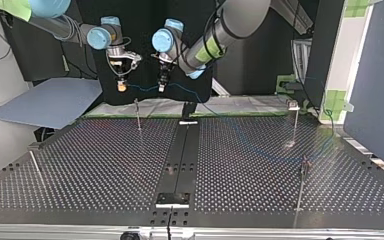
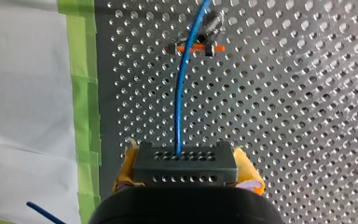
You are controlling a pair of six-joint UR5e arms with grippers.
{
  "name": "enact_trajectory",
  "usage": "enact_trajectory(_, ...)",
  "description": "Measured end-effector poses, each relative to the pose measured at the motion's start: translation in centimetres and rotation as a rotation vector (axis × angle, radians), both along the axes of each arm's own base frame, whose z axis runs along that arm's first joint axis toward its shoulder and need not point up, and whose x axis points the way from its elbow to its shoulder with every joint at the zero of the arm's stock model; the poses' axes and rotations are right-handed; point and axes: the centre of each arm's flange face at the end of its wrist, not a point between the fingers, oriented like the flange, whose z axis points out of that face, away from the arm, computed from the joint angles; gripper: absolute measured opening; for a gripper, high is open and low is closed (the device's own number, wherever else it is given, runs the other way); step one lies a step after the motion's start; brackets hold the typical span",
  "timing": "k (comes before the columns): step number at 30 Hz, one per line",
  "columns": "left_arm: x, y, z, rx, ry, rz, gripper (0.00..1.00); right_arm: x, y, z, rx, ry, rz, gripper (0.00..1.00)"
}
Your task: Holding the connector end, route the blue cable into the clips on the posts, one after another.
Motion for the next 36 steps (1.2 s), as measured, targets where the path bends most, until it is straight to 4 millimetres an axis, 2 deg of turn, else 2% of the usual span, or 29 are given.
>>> enact_trajectory(6,-0.1,-1.5,0.7,-0.016,-0.017,-0.002,0.00,0.2,0.1,0.0,-0.001,0.002,0.025,0.00)
enact_trajectory(12,-0.4,-2.7,-1.3,0.012,0.009,-0.017,0.00,-0.2,-0.1,0.0,0.005,-0.008,0.013,0.00)
enact_trajectory(17,-0.3,-3.3,-2.7,0.019,0.022,-0.018,0.00,-1.4,-0.6,-0.1,0.020,-0.025,-0.048,0.00)
enact_trajectory(22,0.3,-4.1,-2.7,0.010,0.014,-0.017,0.00,-2.3,-1.3,0.0,0.005,-0.016,-0.063,0.00)
enact_trajectory(28,1.0,-5.0,-3.2,0.013,0.017,-0.016,0.00,-2.3,-1.6,0.1,-0.006,-0.024,-0.023,0.00)
enact_trajectory(36,2.1,-5.8,-2.6,-0.006,0.001,-0.017,0.00,-3.4,-3.2,0.5,-0.007,-0.070,0.010,0.00)
